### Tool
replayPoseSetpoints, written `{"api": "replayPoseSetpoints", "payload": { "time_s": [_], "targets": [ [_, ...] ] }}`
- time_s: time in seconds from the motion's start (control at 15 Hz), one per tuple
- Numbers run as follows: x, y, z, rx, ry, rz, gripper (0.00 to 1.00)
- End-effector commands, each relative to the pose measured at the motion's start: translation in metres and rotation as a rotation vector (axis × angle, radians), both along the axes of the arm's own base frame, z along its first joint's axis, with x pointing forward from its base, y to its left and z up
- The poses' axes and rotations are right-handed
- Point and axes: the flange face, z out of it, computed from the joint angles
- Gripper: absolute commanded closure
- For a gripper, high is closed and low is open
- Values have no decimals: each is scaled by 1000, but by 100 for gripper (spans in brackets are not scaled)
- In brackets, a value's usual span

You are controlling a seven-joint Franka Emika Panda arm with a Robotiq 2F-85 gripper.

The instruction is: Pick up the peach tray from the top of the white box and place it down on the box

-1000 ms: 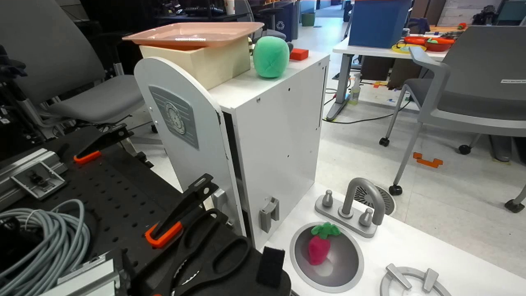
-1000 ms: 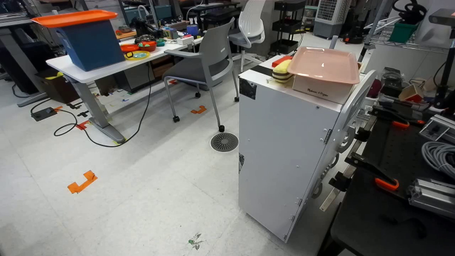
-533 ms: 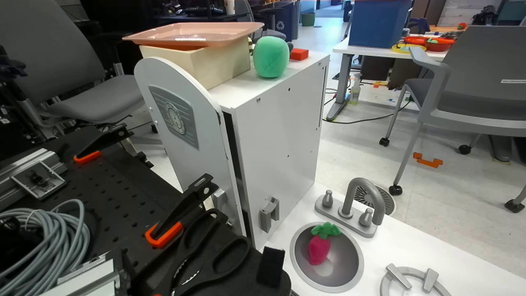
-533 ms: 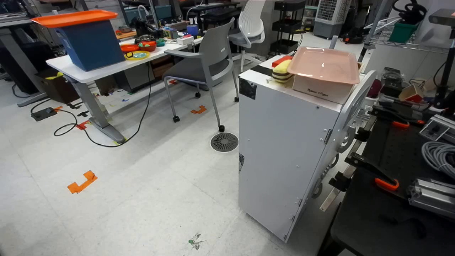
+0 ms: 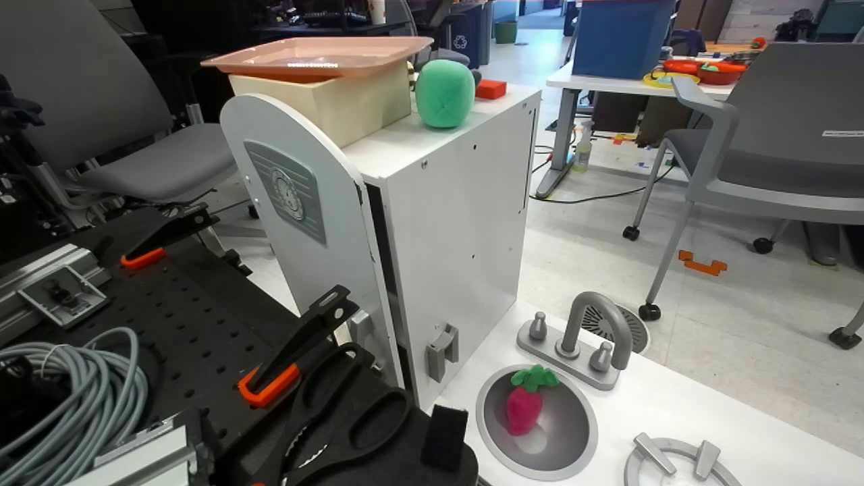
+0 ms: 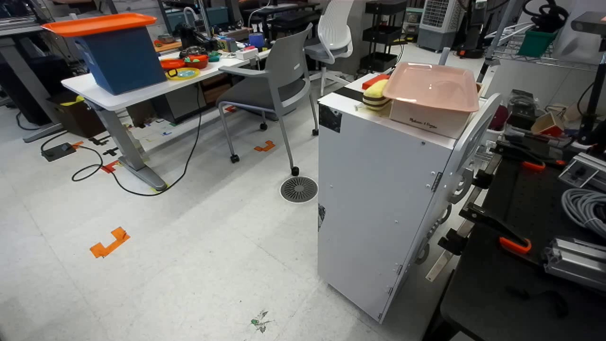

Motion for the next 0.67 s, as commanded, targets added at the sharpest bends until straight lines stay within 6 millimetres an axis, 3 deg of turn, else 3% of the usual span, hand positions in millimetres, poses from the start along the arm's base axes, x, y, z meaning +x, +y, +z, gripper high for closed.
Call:
{"api": "replayPoseSetpoints", "payload": {
  "time_s": [0.0, 0.6],
  "targets": [
    [19, 5, -6, -14, 19, -8, 0],
    [41, 22, -28, -23, 74, -19, 0]
  ]
}}
